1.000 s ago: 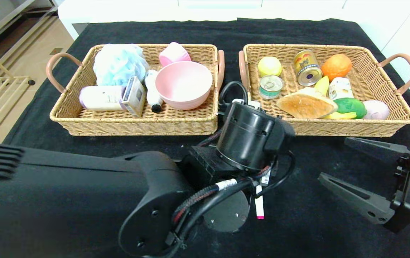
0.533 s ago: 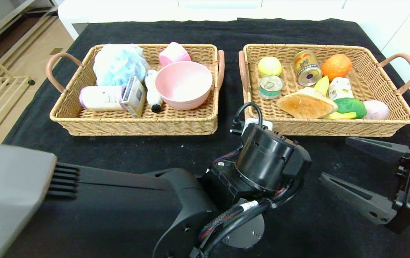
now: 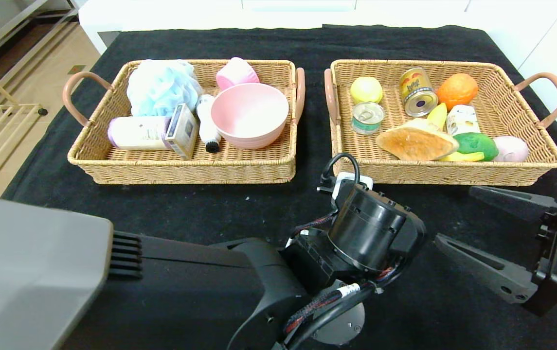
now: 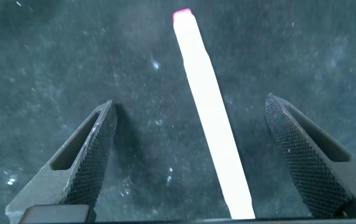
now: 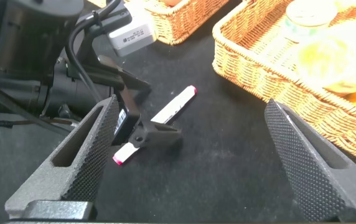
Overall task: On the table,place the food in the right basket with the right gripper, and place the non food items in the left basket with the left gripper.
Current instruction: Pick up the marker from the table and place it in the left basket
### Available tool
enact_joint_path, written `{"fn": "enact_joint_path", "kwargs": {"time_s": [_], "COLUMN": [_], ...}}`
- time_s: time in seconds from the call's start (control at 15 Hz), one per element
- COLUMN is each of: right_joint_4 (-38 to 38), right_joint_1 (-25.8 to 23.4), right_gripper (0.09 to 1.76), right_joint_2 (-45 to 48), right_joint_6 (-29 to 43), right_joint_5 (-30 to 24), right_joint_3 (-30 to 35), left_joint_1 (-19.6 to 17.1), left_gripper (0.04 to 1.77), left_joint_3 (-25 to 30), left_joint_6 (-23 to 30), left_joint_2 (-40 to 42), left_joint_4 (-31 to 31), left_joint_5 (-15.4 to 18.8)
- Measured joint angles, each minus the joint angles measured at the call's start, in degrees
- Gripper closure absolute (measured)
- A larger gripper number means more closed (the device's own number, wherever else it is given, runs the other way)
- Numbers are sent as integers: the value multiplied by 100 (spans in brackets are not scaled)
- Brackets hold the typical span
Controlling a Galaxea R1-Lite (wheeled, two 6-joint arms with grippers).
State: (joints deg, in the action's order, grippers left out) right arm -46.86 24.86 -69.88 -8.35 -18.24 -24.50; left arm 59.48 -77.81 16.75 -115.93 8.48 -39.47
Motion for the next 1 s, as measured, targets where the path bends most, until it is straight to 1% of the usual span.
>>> {"fn": "enact_joint_path", "kwargs": {"time_s": [0.4, 0.47, 0.6, 0.67, 0.87, 0.93, 1.0], "right_joint_4": [4, 1, 1, 4, 9, 9, 12], "right_joint_1": [0, 2, 6, 6, 9, 9, 9], "right_gripper": [14, 14, 14, 14, 14, 14, 14], "right_joint_2": [-46, -49, -52, -52, -60, -63, -68], "right_joint_6": [-2, -2, -2, -2, -2, 0, -2], "right_joint_5": [-1, 0, 0, -4, -9, -9, -6], "right_joint_3": [15, 20, 26, 26, 28, 33, 39], "left_joint_1": [6, 9, 11, 11, 11, 11, 13], "left_gripper": [9, 22, 55, 69, 100, 123, 160], "left_joint_3": [55, 63, 72, 72, 105, 111, 113], "left_joint_6": [15, 15, 15, 17, 24, 26, 55], "left_joint_2": [-28, -28, -28, -28, -27, -24, -27], "left_joint_4": [-33, -46, -48, -50, -57, -57, -57], "left_joint_5": [-2, -7, -7, -5, -7, -5, 0]}}
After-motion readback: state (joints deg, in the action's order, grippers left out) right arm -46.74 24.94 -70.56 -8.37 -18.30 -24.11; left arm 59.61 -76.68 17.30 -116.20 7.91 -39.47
